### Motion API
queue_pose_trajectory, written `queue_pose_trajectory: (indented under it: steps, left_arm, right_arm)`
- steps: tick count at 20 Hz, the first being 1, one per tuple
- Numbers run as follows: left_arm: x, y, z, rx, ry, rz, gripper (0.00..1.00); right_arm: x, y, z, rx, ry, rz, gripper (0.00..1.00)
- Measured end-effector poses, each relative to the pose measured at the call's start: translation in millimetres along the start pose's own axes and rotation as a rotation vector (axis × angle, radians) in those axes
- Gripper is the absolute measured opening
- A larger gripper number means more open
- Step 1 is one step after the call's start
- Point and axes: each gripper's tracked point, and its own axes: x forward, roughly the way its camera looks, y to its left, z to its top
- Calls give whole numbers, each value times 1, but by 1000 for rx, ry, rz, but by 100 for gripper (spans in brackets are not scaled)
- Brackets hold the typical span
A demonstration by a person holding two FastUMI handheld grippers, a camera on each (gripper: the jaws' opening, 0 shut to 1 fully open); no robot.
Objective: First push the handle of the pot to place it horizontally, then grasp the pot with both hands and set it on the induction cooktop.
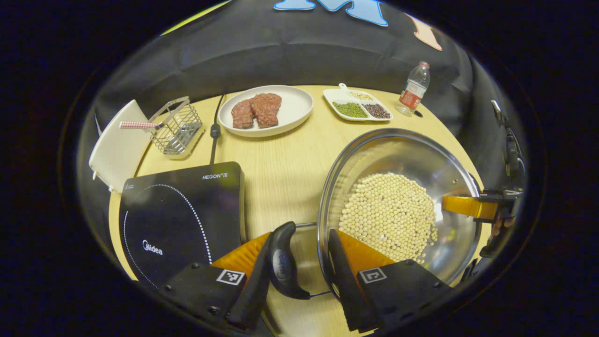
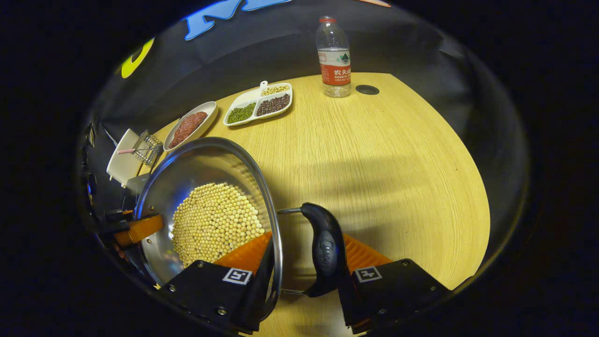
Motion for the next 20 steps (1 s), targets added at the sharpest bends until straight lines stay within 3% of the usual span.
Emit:
queue_pose_trajectory:
  steps: [1, 2, 4, 7, 9, 11, 12, 19, 20]
  left_arm:
    - [-2, 1, -1, -23, 3, -7, 70]
    - [-1, 1, -2, -45, 8, -17, 75]
    - [-3, 1, -3, -53, 10, -18, 65]
    - [-7, 0, -7, -53, 9, -25, 60]
    - [-14, -1, -8, -47, 0, -39, 60]
    - [-24, 0, -4, -42, -17, -54, 67]
    - [-29, 0, -4, -38, -21, -61, 60]
    - [-75, 17, 10, -23, -89, -89, 64]
    - [-79, 21, 9, -27, -93, -90, 60]
  right_arm:
    - [-2, 0, 2, 20, -4, 9, 64]
    - [-2, 0, 3, 11, -3, 13, 59]
    - [-3, 2, 6, 15, -3, 17, 56]
    - [-10, 2, -2, 27, 16, 12, 55]
    - [-19, 4, -5, 31, 14, 5, 55]
    - [-32, 8, -4, 39, 1, -6, 55]
    - [-39, 11, -3, 40, -7, -11, 55]
    - [-85, 40, -8, 59, -60, -24, 55]
    - [-89, 46, -9, 62, -63, -24, 55]
